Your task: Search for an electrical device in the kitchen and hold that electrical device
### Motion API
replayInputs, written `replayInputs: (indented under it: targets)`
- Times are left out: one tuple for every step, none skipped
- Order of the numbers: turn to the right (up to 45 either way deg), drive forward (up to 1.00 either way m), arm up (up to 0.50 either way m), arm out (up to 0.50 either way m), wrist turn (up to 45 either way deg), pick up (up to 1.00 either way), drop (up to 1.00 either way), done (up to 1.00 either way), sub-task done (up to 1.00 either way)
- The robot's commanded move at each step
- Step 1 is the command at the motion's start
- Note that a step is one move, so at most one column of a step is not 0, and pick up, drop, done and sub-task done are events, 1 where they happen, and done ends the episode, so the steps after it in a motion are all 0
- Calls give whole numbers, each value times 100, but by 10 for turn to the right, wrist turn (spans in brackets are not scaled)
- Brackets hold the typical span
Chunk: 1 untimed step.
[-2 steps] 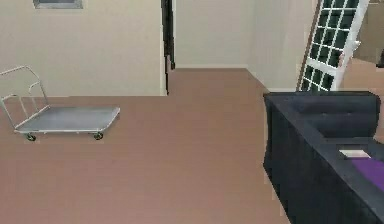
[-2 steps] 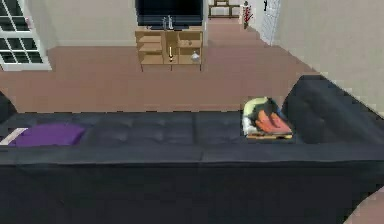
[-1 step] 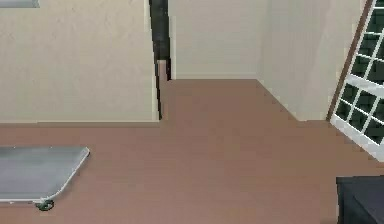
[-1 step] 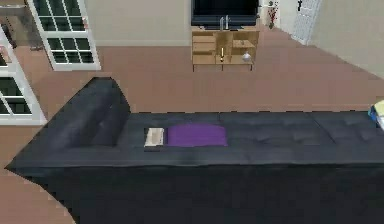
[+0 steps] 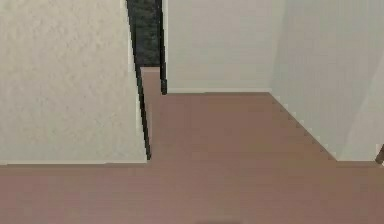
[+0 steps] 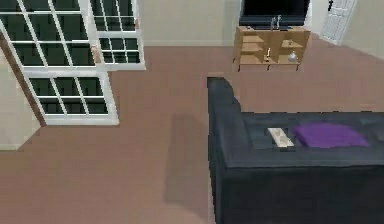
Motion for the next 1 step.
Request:
replayInputs:
  targets:
    - [30,0,0,0,0,0,0,0,0]
